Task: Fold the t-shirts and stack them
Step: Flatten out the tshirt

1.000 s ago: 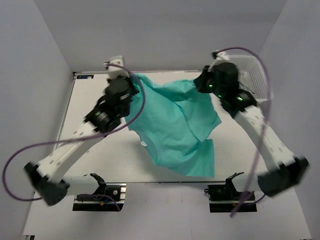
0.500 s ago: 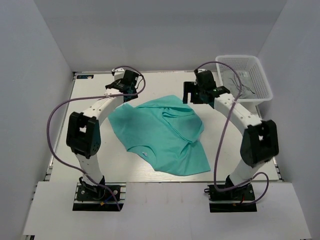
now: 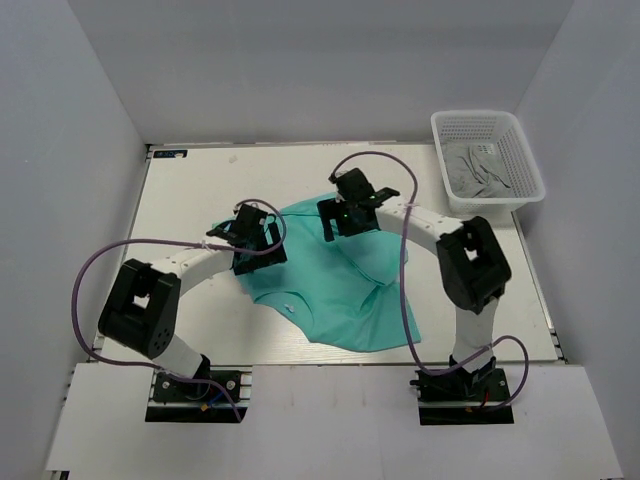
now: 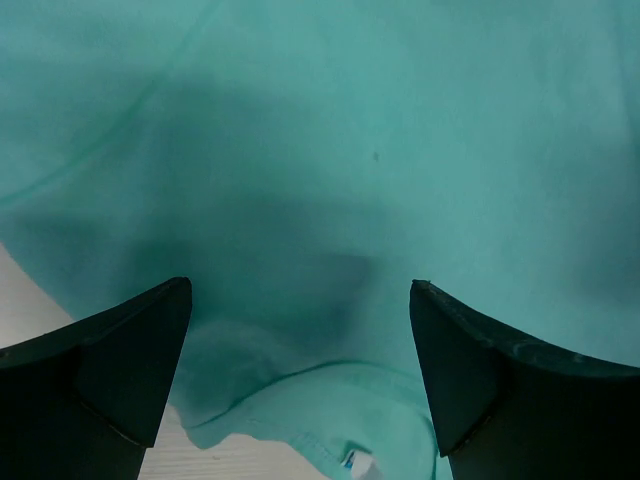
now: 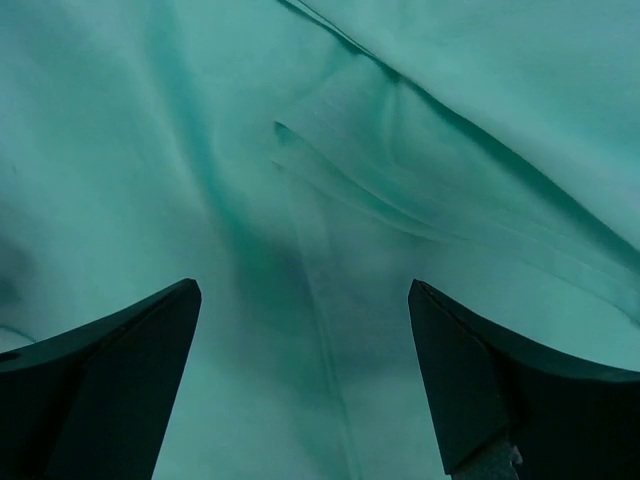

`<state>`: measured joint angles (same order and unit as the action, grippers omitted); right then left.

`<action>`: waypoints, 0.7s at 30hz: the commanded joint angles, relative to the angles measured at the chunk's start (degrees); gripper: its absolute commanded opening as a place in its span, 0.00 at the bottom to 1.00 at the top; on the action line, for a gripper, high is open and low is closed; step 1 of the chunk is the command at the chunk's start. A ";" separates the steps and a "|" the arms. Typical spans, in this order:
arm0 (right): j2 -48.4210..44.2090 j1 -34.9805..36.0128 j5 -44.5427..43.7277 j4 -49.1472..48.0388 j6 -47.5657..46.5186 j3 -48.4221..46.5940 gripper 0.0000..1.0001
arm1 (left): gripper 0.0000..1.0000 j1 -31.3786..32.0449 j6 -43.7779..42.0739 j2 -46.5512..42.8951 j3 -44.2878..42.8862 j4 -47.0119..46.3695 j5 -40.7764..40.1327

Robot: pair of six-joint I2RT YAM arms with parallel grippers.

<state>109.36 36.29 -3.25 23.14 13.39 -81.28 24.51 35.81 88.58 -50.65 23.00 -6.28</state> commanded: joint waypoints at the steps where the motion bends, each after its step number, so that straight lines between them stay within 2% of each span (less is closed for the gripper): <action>1: 3.90 0.88 -1.68 -0.37 6.46 -6.52 0.90 | 1.00 0.18 1.80 -4.99 2.57 -8.32 7.42; 5: 8.05 1.15 -0.80 -2.04 13.49 -10.12 0.90 | 1.00 0.18 2.95 -3.07 4.77 -11.49 10.58; 9: 10.26 1.41 -2.99 -2.04 18.42 -10.92 0.87 | 1.00 -0.34 2.95 -0.52 4.77 -10.00 9.80; 10: 10.61 1.32 -4.04 -2.04 19.91 -10.84 0.83 | 1.00 -0.34 2.95 -0.51 4.77 -9.47 9.10; 17: 13.41 1.32 -4.57 -2.31 22.47 -11.97 0.78 | 1.00 -0.87 3.47 -1.12 7.58 -9.39 8.48; 21: 14.74 1.50 -6.68 -2.66 24.57 -12.50 0.66 | 1.00 -0.26 3.47 -1.65 9.61 -9.38 6.12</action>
<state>123.13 37.63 -7.55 21.02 34.65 -91.85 24.08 39.00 87.42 -43.59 11.68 1.89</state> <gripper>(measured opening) 0.674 0.996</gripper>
